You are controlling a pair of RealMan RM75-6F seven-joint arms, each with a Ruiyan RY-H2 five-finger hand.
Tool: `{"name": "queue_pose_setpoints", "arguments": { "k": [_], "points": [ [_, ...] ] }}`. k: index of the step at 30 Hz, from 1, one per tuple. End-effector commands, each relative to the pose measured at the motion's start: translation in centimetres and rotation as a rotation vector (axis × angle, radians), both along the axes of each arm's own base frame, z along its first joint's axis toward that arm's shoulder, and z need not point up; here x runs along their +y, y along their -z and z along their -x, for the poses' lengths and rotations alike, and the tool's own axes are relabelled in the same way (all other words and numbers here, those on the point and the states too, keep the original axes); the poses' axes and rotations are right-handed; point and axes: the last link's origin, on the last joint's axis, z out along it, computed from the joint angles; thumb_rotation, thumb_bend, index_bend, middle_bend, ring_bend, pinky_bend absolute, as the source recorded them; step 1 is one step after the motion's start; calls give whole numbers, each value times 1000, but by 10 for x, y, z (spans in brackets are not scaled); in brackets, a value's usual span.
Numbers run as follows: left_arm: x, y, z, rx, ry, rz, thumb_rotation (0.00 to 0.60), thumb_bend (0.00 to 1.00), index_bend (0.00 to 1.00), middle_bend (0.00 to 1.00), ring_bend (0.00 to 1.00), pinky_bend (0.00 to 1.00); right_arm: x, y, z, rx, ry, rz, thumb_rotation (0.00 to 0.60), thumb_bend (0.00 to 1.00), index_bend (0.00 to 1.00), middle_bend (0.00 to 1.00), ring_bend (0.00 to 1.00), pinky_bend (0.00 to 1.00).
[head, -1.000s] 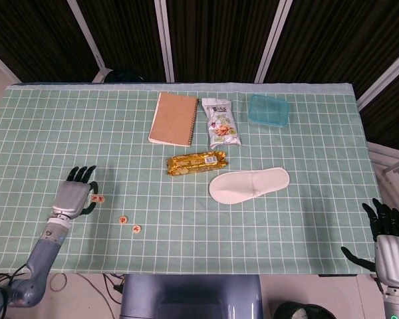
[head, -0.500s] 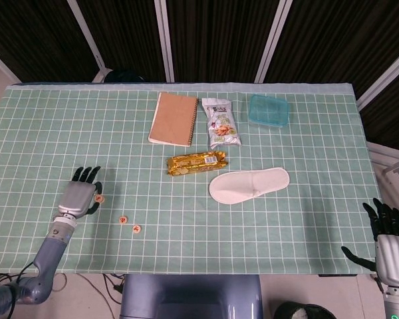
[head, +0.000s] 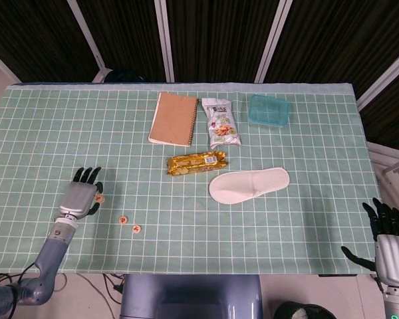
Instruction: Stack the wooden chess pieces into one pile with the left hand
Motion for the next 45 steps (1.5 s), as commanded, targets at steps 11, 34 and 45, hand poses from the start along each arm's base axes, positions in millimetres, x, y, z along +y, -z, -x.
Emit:
{"name": "queue_pose_setpoints", "arguments": {
  "k": [11,34,45],
  "points": [
    [-9,-10,7,-25,-2,-25,600,305,398,27,0,0,0,-1,0,0,1,3,600,204,94,31,0,0],
    [-14,-16,43,8,-46,-41,600,304,448,28,0,0,0,0,0,0,9,4,600,205,95,31,0,0],
    [-13,-15,45,24,-54,-45,600,306,469,30,0,0,0,0,0,0,10,6,600,205,94,31,0,0]
  ]
}}
